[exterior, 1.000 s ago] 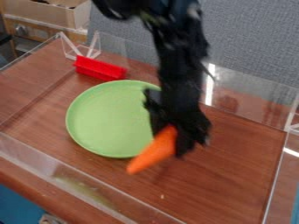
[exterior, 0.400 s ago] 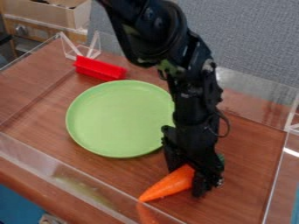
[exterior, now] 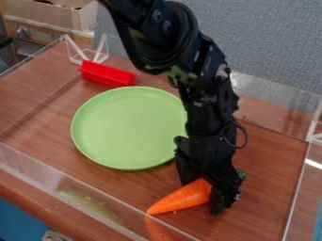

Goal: Put the carrot on the right side

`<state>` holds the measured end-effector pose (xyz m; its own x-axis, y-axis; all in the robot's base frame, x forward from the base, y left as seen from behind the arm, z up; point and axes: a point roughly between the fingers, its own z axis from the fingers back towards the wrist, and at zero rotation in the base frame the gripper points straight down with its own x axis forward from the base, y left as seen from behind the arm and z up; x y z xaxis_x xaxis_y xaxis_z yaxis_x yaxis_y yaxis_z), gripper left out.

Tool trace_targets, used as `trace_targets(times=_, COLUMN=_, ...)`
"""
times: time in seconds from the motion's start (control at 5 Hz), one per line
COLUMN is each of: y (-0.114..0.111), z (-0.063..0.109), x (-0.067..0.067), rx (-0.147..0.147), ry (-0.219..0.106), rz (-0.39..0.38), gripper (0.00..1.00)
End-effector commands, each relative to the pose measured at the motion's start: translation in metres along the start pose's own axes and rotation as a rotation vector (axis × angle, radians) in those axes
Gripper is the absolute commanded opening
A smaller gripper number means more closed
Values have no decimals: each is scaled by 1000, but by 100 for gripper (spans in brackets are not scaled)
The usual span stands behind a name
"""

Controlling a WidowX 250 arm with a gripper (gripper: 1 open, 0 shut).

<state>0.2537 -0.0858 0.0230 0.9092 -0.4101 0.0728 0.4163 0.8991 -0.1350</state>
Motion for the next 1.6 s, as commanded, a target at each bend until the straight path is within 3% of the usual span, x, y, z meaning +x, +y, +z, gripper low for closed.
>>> trace_targets(times=0.0, y=2, z=5, x=-1, rx=-1, ry=-13, rz=-6, gripper=100)
trace_targets(times=0.8, y=2, z=9, x=-10, rx=-8, ry=14, rz=-2, gripper=100)
trace_targets(times=1.0, y=0, z=9, x=-11, rx=-10, ry=17, rz=-12, gripper=0)
trace_targets(times=1.2, y=-2, z=9, x=-11, rx=-17, ry=12, rz=-25, gripper=100)
trace_targets(times=1.4, y=-3, z=8, x=-10, rx=-14, ry=2, rz=-35, gripper=0)
